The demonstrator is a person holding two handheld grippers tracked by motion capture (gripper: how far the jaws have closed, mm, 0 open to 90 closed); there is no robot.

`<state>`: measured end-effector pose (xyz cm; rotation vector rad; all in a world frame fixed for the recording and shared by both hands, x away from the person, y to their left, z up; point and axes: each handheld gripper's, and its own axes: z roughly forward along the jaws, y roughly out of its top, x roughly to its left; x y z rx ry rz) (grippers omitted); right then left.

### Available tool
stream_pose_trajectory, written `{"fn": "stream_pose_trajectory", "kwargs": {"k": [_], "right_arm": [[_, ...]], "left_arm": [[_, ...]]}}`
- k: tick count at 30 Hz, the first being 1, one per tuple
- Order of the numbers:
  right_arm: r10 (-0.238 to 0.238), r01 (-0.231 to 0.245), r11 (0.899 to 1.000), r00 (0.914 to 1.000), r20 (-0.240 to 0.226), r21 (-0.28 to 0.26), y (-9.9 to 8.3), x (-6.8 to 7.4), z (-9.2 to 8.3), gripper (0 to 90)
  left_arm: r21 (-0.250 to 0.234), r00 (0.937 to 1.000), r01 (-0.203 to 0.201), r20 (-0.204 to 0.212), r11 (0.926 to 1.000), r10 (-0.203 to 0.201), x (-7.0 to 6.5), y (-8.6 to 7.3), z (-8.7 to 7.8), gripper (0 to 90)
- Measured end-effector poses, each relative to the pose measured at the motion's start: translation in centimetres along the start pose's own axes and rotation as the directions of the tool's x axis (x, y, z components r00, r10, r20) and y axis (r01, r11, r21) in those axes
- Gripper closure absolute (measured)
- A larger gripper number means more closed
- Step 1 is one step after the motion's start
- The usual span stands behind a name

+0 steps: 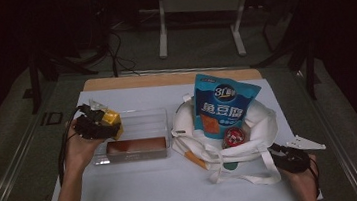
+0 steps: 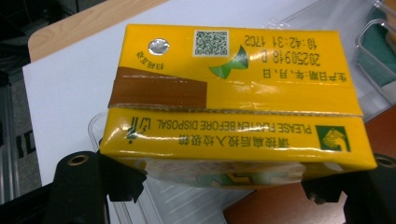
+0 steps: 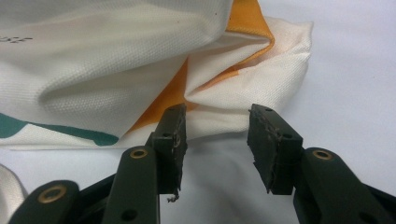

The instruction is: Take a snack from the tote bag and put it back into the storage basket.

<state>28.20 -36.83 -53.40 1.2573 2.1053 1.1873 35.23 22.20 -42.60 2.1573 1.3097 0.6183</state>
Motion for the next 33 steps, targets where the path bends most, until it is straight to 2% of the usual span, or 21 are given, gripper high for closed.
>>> {"fn": "stream_pose_trajectory", "kwargs": {"k": [14,25,33], "right_arm": [[0.000,0.000,1.000,1.0000,0.000,0.000,0.0,0.0,0.0,56.7],[0.000,0.000,1.000,1.0000,0.000,0.001,0.0,0.0,0.0,56.6],[0.001,-0.001,1.000,1.0000,-0.001,0.001,0.0,0.0,0.0,56.4]], "left_arm": [[0.015,0.9999,0.014,-0.003,0.9998,-0.014,0.2,-0.5,0.6,28.5],[0.034,0.9989,0.045,-0.017,0.9984,-0.044,0.2,-1.3,1.3,28.2],[0.059,0.9950,0.099,-0.023,0.9934,-0.098,0.5,-2.2,1.8,27.9]]}}
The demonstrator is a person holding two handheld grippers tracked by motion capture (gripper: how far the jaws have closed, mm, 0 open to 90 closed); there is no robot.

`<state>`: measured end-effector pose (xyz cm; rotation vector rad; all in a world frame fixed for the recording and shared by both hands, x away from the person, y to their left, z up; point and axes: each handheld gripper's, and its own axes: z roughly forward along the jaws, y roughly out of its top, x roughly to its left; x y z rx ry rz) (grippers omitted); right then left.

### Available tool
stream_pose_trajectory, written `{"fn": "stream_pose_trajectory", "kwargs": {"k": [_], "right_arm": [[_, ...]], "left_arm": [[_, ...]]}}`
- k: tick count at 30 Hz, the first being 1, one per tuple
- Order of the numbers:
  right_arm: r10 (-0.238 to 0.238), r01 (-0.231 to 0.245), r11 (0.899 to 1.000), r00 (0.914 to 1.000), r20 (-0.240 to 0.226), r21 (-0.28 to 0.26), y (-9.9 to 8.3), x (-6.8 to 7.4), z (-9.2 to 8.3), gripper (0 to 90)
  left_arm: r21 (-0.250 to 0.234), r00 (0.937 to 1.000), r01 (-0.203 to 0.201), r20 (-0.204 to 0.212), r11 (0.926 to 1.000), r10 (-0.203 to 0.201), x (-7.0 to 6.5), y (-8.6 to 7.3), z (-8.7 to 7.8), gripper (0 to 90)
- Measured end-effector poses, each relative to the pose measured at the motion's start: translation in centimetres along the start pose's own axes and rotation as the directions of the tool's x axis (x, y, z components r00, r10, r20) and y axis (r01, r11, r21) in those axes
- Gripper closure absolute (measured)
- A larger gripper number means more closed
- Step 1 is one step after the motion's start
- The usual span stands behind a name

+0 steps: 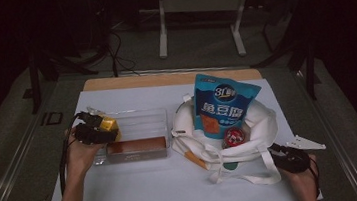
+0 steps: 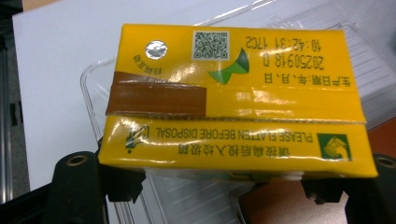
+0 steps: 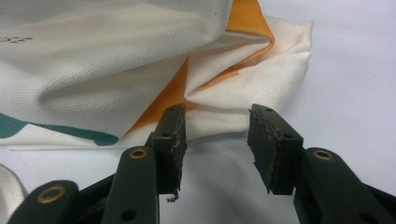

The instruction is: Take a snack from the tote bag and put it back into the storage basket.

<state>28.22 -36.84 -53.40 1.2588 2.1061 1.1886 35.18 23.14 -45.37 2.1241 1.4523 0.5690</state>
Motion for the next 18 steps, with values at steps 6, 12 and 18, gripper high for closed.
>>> {"fn": "stream_pose_trajectory", "kwargs": {"k": [6,12,18], "right_arm": [[-0.001,0.001,1.000,1.0000,0.000,0.002,0.0,0.0,0.0,56.3],[-0.004,0.004,1.000,1.0000,-0.001,0.002,0.0,0.0,0.0,56.1],[-0.006,0.006,1.000,1.0000,-0.001,0.005,0.0,0.0,0.0,56.1]], "left_arm": [[0.037,0.9999,0.004,-0.016,0.9993,-0.003,0.0,-0.3,0.5,27.5],[0.062,0.9997,0.001,-0.026,0.9981,0.000,-0.1,-0.7,1.0,26.7],[0.043,0.9990,0.042,0.010,0.9982,-0.043,0.7,-1.2,0.4,25.0]]}}
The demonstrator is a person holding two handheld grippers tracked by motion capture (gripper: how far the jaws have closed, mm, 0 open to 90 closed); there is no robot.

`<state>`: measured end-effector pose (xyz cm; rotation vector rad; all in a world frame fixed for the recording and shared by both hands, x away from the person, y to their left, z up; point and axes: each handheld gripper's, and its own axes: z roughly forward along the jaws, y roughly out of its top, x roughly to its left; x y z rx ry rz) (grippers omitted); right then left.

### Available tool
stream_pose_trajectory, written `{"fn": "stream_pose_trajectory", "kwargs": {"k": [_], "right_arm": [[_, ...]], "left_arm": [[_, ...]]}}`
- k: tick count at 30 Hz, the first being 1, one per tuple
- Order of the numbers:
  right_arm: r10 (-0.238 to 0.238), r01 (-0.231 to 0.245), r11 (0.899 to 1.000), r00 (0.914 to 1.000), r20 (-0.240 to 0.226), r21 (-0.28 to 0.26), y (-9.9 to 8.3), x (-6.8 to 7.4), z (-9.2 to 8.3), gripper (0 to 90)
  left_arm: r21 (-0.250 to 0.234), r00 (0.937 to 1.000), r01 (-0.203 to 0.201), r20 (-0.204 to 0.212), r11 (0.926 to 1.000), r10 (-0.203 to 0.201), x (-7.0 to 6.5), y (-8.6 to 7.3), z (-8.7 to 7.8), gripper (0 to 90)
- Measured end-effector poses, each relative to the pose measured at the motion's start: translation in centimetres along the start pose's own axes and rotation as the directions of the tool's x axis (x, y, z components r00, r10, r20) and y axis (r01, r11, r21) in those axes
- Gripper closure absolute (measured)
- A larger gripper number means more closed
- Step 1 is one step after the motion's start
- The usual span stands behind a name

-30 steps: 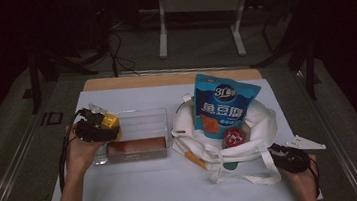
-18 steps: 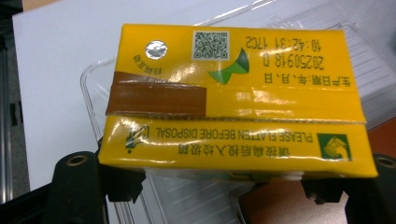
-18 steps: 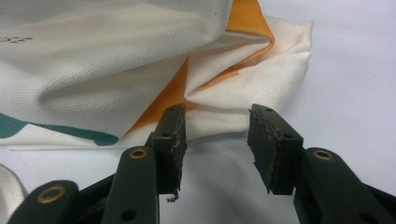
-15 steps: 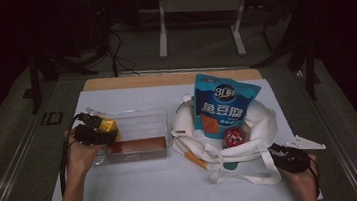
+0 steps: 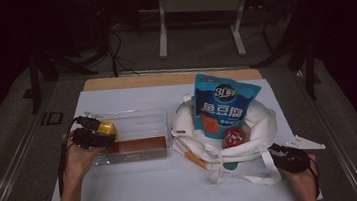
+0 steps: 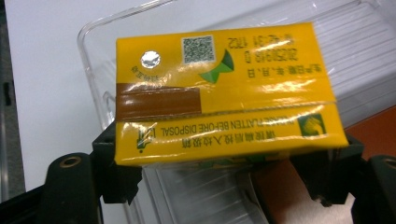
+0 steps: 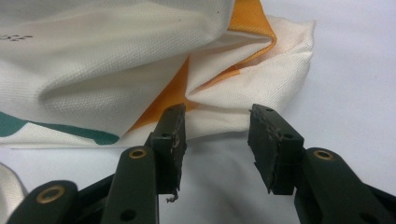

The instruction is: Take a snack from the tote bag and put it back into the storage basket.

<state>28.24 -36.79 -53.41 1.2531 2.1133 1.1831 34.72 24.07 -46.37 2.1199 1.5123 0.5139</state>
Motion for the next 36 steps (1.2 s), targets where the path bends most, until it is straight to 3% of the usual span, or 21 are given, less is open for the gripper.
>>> {"fn": "stream_pose_trajectory", "kwargs": {"k": [7,10,17,25,33,36], "right_arm": [[-0.001,0.001,1.000,1.0000,0.001,0.003,0.0,0.0,0.0,56.1],[-0.001,0.001,1.000,1.0000,0.002,0.004,0.0,0.0,0.0,56.1],[-0.002,0.002,1.000,1.0000,0.002,0.004,0.0,0.1,0.0,56.0],[-0.002,0.002,1.000,1.0000,0.002,0.003,0.0,0.1,0.0,55.9],[0.000,0.000,1.000,1.0000,0.002,0.002,0.0,0.0,0.0,55.8],[-0.001,0.001,1.000,1.0000,0.002,0.000,0.0,0.0,0.0,55.8]], "left_arm": [[-0.042,0.9999,-0.003,0.013,0.9991,0.004,0.0,-0.4,-1.6,24.9],[-0.035,0.9999,-0.008,0.012,0.9993,0.009,-0.1,-0.7,-1.9,25.7],[-0.030,0.9999,-0.009,-0.005,0.9995,0.009,-0.2,-1.4,-2.4,29.4],[-0.060,0.9997,0.004,0.022,0.9982,-0.003,0.4,-2.2,-2.8,33.2],[-0.070,0.9995,-0.014,0.029,0.9975,0.016,0.5,-2.4,-2.9,32.9],[-0.096,0.9997,-0.014,0.019,0.9953,0.016,0.5,-2.3,-3.3,31.1]]}}
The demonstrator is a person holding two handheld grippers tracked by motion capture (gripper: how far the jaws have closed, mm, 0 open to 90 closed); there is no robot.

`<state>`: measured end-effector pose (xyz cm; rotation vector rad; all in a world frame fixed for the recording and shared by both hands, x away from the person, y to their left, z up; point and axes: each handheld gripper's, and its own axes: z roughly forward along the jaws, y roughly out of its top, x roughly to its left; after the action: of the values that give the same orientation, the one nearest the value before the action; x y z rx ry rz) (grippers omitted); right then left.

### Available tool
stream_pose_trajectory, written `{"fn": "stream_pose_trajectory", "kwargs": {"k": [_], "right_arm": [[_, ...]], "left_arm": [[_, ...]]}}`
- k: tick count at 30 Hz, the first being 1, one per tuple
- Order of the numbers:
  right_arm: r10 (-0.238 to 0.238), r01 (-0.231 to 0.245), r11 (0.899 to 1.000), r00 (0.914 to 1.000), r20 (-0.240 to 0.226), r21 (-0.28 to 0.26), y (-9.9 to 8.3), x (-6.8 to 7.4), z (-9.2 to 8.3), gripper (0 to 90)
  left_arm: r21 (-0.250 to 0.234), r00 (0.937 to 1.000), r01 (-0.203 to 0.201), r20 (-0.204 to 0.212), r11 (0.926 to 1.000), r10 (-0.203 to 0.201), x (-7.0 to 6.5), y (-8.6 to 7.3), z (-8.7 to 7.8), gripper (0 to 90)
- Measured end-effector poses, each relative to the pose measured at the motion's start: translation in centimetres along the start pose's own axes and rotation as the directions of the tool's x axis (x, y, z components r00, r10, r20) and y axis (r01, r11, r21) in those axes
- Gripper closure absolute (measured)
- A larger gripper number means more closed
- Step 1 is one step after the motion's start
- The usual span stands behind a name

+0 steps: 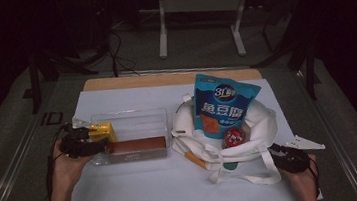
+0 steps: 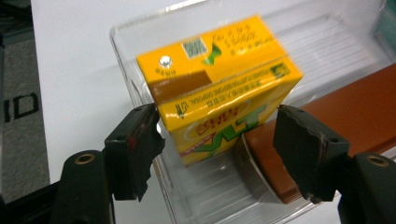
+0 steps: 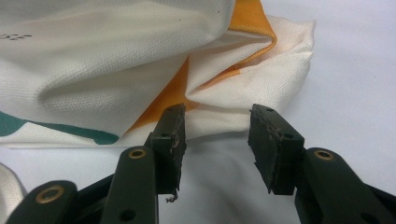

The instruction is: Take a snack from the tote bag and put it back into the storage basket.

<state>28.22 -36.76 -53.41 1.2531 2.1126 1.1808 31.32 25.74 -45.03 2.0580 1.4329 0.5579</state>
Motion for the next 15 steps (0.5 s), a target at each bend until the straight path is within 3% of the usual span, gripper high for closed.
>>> {"fn": "stream_pose_trajectory", "kwargs": {"k": [11,15], "right_arm": [[-0.002,0.002,1.000,1.0000,-0.001,0.005,0.0,0.1,0.0,55.8],[-0.004,0.004,1.000,1.0000,-0.001,0.004,0.0,0.1,0.1,55.8]], "left_arm": [[-0.065,0.9997,-0.024,0.009,0.9976,0.025,-0.1,0.7,-1.2,27.9],[-0.066,0.9993,-0.031,0.018,0.9973,0.033,-0.1,0.8,-1.3,27.1]]}}
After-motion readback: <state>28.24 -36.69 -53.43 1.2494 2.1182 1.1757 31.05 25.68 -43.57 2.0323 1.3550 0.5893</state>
